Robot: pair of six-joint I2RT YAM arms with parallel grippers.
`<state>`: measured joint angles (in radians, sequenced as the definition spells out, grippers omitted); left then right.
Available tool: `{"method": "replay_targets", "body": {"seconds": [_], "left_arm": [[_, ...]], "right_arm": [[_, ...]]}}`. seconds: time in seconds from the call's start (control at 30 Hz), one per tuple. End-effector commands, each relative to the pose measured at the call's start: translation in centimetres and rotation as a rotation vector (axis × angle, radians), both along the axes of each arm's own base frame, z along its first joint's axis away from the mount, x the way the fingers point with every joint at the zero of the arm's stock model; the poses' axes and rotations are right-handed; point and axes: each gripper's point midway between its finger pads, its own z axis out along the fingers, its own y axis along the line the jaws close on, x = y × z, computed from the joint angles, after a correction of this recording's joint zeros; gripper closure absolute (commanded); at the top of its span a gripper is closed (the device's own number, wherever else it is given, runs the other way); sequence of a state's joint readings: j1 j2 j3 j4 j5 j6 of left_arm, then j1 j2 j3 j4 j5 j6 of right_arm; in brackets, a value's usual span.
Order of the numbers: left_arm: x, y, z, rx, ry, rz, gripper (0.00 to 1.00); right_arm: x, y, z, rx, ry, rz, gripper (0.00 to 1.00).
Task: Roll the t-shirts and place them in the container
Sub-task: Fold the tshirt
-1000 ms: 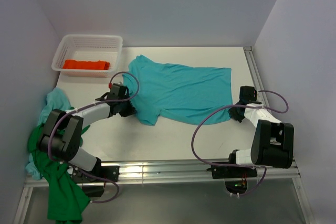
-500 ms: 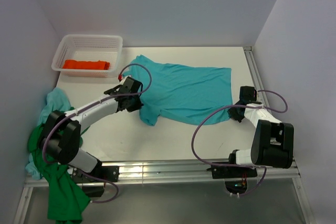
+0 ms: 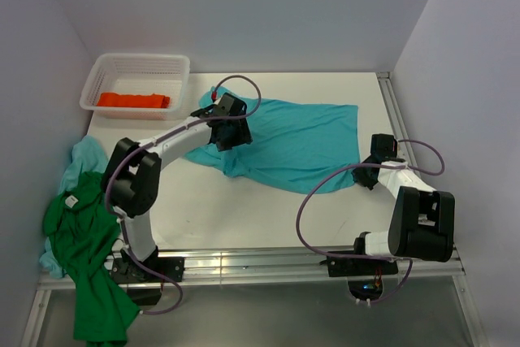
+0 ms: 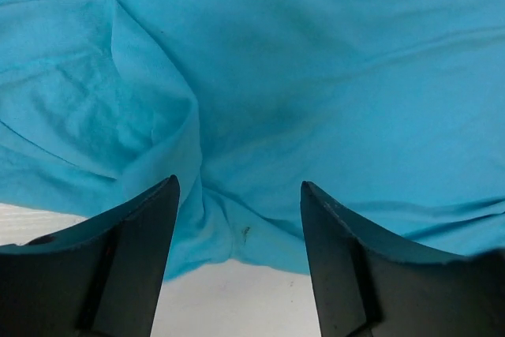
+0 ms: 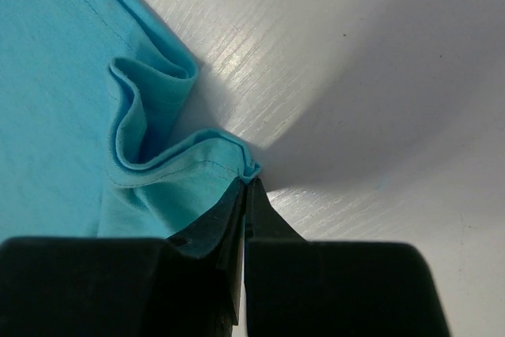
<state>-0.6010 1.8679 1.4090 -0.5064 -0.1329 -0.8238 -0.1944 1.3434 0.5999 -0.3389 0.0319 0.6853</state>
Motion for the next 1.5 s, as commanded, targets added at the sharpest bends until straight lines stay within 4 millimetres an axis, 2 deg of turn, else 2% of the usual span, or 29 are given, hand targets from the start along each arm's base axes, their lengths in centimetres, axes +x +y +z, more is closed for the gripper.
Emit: {"method": "replay_targets", "body": {"seconds": [0.0,0.07,0.1,0.13,0.23,0.37,0.47,0.67,0.9,1.17,1.4,1.47], "left_arm": [[0.1,-0.2,3.8,-0.043,-0.082,-0.040,0.31],[-0.4,0.8,3.4,-0.019,-0.080,-0.033,0.32],[-0.5,1.3,3.9,-0.023,-0.092,-0.031,0.32],[-1.1,2.0,3.1,-0.004,-0.080,-0.032,0.32],[-1.6,3.9,2.5,0.001,-0.094,-0.006,0.35],[-0.7,6.0,1.2,-0.068,-0.076,0.013,0.41],[1.2,8.3,0.3,-0.080,-0.076,0.059,0.43],[3.9,7.9,-0.6,-0.078,-0.090,0.065,0.43],[5.8,5.8,-1.8,-0.154,-0.083,0.060,0.44],[6.4,4.7,-2.5,-0.178,-0.083,0.034,0.44],[6.3,3.4,-1.1,-0.146,-0.110,0.017,0.44],[6.1,3.0,-1.2,-0.127,-0.100,0.013,0.44]], "right_arm": [[0.1,0.0,0.4,-0.004,-0.026,0.012,1.00],[0.3,0.1,0.4,0.001,-0.032,0.015,1.00],[0.3,0.1,0.4,0.001,-0.033,0.015,1.00],[0.4,0.1,0.4,0.001,-0.033,0.017,1.00],[0.4,0.2,0.4,0.007,-0.033,0.024,1.00],[0.5,0.3,0.3,0.007,-0.037,0.029,1.00],[0.5,0.3,0.4,0.005,-0.040,0.032,1.00],[0.5,0.2,0.6,0.000,-0.048,0.038,1.00],[0.5,0.7,0.6,0.019,-0.054,0.053,1.00],[0.7,0.8,0.6,0.026,-0.057,0.059,1.00],[0.6,0.8,0.6,0.024,-0.056,0.060,1.00],[0.6,0.8,0.6,0.027,-0.057,0.061,1.00]]}}
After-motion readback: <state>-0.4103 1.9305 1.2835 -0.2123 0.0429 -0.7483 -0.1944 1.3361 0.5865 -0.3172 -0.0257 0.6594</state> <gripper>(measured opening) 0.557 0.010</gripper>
